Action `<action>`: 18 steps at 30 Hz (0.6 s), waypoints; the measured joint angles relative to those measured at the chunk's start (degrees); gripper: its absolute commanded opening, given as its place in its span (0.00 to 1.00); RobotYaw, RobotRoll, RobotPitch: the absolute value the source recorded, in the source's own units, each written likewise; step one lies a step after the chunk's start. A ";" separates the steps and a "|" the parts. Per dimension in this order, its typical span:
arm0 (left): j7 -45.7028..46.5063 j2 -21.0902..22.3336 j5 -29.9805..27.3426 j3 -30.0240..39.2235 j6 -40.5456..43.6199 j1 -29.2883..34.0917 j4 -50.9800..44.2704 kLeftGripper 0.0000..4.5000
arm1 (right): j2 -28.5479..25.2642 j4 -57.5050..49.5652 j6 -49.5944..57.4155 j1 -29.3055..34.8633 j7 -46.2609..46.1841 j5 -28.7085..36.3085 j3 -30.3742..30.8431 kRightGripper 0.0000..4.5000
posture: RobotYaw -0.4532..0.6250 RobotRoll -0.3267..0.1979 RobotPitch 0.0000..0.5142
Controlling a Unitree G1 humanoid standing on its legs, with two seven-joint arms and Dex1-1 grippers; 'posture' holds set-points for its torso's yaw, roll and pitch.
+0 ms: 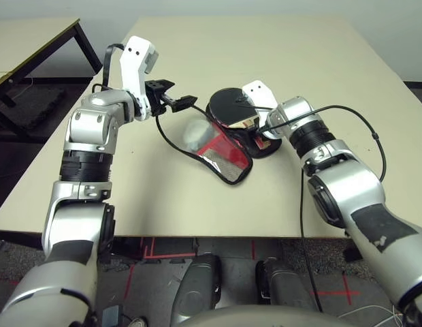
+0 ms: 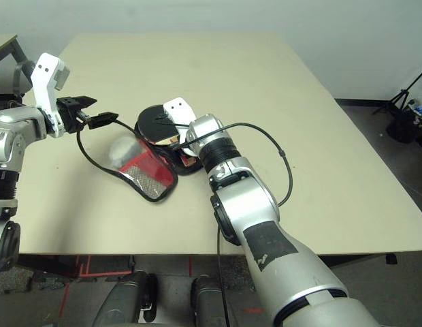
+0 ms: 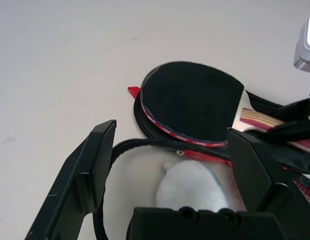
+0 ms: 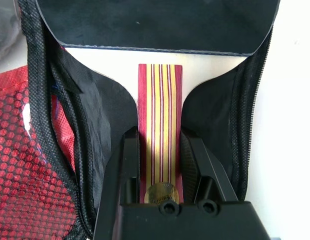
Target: Store the ping-pong paddle in its case and zip it.
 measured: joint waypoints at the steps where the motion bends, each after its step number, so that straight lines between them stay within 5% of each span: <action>1: 0.46 -0.15 0.00 0.13 -0.70 -0.51 0.76 1.00 | 0.05 -0.43 0.36 0.00 0.03 0.04 -0.12 0.47 | 0.63 0.62 0.17; 8: 5.52 1.26 0.36 4.35 -11.46 -8.71 12.13 1.00 | -0.89 -7.54 5.28 -0.15 -1.38 1.83 -5.62 0.97 | 0.62 0.62 0.16; 13: 9.73 8.18 1.71 8.35 -24.01 -15.60 26.78 1.00 | -6.15 -17.62 7.18 0.00 -0.96 5.62 -12.47 0.99 | 0.61 0.62 0.15; 18: 7.43 12.88 3.77 8.28 -29.57 -12.25 39.20 1.00 | -12.09 -33.34 4.93 7.72 7.22 14.16 -19.80 0.99 | 0.59 0.62 0.15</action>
